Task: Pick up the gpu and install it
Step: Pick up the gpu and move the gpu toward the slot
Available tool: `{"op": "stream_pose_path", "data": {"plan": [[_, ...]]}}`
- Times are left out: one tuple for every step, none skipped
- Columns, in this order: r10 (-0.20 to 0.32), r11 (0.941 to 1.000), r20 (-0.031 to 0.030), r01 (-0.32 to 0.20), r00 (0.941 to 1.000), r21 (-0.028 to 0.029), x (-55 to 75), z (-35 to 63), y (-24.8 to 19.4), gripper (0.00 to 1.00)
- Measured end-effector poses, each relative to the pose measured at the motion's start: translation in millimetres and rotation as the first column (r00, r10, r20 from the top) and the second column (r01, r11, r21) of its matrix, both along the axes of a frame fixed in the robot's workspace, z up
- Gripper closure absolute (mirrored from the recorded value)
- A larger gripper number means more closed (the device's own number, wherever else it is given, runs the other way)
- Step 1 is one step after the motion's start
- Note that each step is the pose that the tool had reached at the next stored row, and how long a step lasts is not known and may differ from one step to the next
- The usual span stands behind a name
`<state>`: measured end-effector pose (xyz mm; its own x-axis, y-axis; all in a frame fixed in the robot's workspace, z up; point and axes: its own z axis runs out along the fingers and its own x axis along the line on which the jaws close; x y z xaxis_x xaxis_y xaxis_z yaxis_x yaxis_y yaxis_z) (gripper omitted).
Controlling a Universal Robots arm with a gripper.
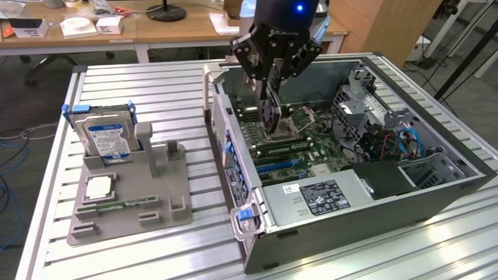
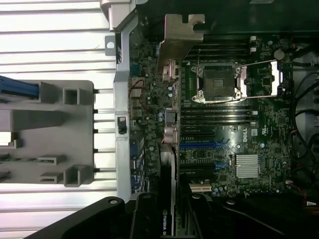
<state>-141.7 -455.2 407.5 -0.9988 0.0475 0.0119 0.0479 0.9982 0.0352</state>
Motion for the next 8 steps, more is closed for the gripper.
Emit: {"op": "stream_pose_path", "data": {"plan": [[0.000, 1.0000, 0.0000, 0.000, 1.0000, 0.0000, 1.6, 0.0, 0.0, 0.74], [0.000, 1.0000, 0.0000, 0.000, 1.0000, 0.0000, 3.3, 0.0, 0.0, 0.74], [0.000, 1.0000, 0.0000, 0.000, 1.0000, 0.0000, 5.0, 0.0, 0.0, 0.74], [0.000, 1.0000, 0.0000, 0.000, 1.0000, 0.0000, 6.8, 0.0, 0.0, 0.74], [0.000, 1.0000, 0.0000, 0.000, 1.0000, 0.0000, 8.7, 0.0, 0.0, 0.74], [0.000, 1.0000, 0.0000, 0.000, 1.0000, 0.0000, 10.7, 0.0, 0.0, 0.74], [0.000, 1.0000, 0.0000, 0.000, 1.0000, 0.0000, 12.6, 0.0, 0.0, 0.74], [0.000, 1.0000, 0.0001, 0.000, 1.0000, 0.0000, 14.3, 0.0, 0.0, 0.74]]}}
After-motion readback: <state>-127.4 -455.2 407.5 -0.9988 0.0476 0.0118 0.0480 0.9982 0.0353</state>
